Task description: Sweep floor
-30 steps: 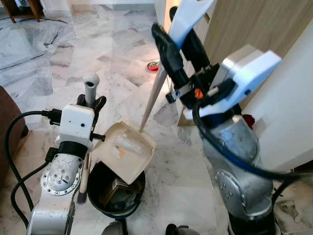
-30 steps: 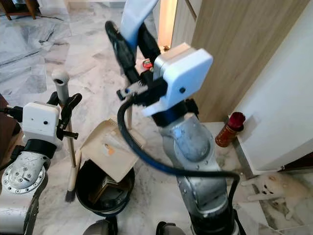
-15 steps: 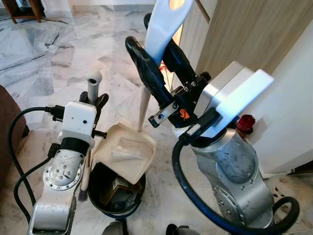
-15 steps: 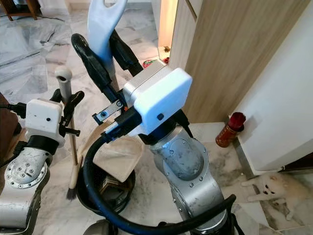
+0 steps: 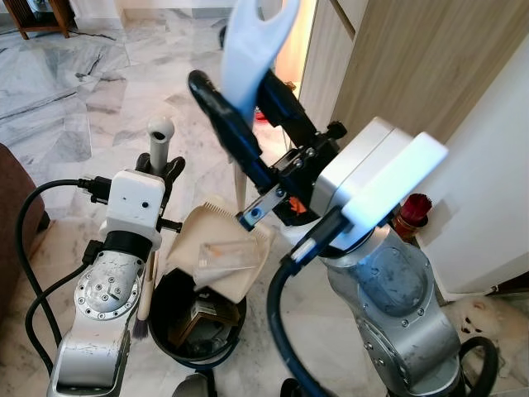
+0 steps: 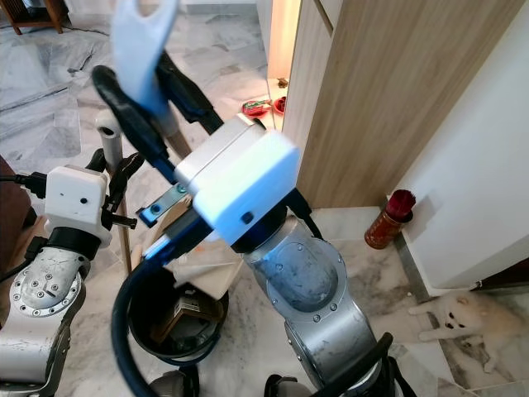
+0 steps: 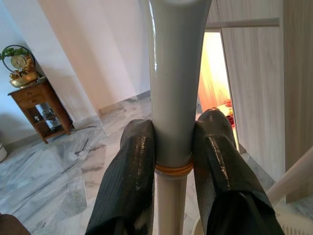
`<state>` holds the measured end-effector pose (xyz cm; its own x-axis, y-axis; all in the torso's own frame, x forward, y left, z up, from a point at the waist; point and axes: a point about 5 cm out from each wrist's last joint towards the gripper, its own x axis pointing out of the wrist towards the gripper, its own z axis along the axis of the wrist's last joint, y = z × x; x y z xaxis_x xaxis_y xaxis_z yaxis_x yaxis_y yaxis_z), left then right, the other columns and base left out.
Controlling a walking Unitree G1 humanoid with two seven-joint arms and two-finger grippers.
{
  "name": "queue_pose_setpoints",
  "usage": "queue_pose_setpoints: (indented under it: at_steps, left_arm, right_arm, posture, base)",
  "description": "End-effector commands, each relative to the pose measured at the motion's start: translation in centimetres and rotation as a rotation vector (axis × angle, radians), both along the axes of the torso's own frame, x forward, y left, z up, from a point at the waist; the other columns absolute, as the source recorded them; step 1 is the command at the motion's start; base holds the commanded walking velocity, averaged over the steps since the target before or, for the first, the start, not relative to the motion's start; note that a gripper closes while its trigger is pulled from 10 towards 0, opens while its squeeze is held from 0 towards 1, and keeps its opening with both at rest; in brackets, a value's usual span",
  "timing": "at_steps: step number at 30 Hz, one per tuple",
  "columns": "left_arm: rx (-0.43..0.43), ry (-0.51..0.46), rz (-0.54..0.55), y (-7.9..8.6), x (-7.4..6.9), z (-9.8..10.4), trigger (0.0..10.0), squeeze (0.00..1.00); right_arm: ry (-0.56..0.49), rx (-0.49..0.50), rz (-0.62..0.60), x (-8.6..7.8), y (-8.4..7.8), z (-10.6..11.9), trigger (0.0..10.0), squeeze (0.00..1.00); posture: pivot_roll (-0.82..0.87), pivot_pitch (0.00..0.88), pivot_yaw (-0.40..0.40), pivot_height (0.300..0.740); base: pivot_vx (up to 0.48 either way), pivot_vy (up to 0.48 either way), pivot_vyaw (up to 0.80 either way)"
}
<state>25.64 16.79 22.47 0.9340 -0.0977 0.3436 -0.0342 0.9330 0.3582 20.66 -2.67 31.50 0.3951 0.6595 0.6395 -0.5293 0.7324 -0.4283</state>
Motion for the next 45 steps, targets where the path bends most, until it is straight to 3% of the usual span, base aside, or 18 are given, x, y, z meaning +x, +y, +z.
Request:
queue_pose_setpoints:
  at_steps: [1,12,15,18,24,27,30,39,42,43,44,45]
  left_arm:
    - [0.025,-0.053,-0.018,-0.3,-0.2,0.8,10.0,0.00]
    - [0.024,-0.052,-0.021,-0.4,-0.2,0.7,10.0,0.00]
    - [0.027,-0.052,-0.021,-0.4,-0.2,0.7,10.0,0.00]
    - [0.026,-0.055,-0.021,-0.4,-0.1,0.7,10.0,0.00]
    - [0.027,-0.054,-0.024,-0.5,-0.1,0.6,10.0,0.00]
    - [0.027,-0.055,-0.023,-0.5,-0.1,0.6,10.0,0.00]
    - [0.026,-0.059,-0.021,-0.5,-0.1,0.7,10.0,0.00]
    - [0.025,-0.061,-0.022,-0.6,-0.1,0.6,10.0,0.00]
    - [0.022,-0.059,-0.025,-0.7,-0.1,0.6,10.0,0.00]
    - [0.018,-0.055,-0.028,-0.7,-0.1,0.5,10.0,0.00]
    - [0.018,-0.055,-0.028,-0.7,-0.1,0.5,10.0,0.00]
    - [0.017,-0.047,-0.033,-0.8,-0.2,0.4,10.0,0.00]
  right_arm:
    - [-0.115,0.025,0.048,-1.9,-0.1,1.3,10.0,0.00]
    - [-0.137,0.004,0.056,-2.0,0.3,1.2,10.0,0.00]
    - [-0.104,-0.008,0.093,-2.0,0.6,1.0,10.0,0.00]
    - [0.000,-0.006,0.179,-2.1,1.1,0.5,10.0,0.00]
    - [-0.022,-0.036,0.170,-2.2,1.3,0.3,10.0,0.00]
    - [-0.086,-0.057,0.013,-1.1,0.7,0.4,10.0,0.00]
    - [-0.074,-0.064,-0.116,1.0,-0.4,0.3,10.0,0.00]
    - [-0.071,0.017,-0.326,3.7,-2.2,1.3,10.0,0.00]
    - [0.015,-0.003,-0.466,6.1,-3.7,-0.2,10.0,0.00]
    - [0.100,0.019,-0.529,7.6,-5.1,-1.4,10.0,0.00]
    - [0.100,0.019,-0.529,7.6,-5.1,-1.4,10.0,0.00]
    - [0.185,0.053,-0.565,8.7,-6.4,-2.6,10.0,0.00]
  posture:
    - [-0.02,0.198,-0.021,0.740]
    - [-0.01,0.196,-0.027,0.740]
    - [-0.01,0.195,-0.029,0.740]
    - [-0.01,0.191,-0.029,0.740]
    - [-0.01,0.188,-0.033,0.740]
    - [-0.01,0.184,-0.036,0.740]
    - [-0.01,0.177,-0.038,0.740]
    - [-0.01,0.175,-0.038,0.740]
    - [-0.01,0.178,-0.039,0.740]
    - [-0.01,0.177,-0.039,0.740]
    - [-0.01,0.177,-0.039,0.740]
    - [-0.01,0.182,-0.040,0.740]
  base:
    - [0.000,0.000,0.00]
    - [0.000,0.000,0.00]
    - [0.000,0.000,0.00]
    - [0.000,0.000,0.00]
    - [0.000,0.000,0.00]
    - [0.000,0.000,0.00]
    - [0.000,0.000,0.00]
    - [0.000,0.000,0.00]
    - [0.000,0.000,0.00]
    - [0.000,0.000,0.00]
    - [0.000,0.000,0.00]
    - [0.000,0.000,0.00]
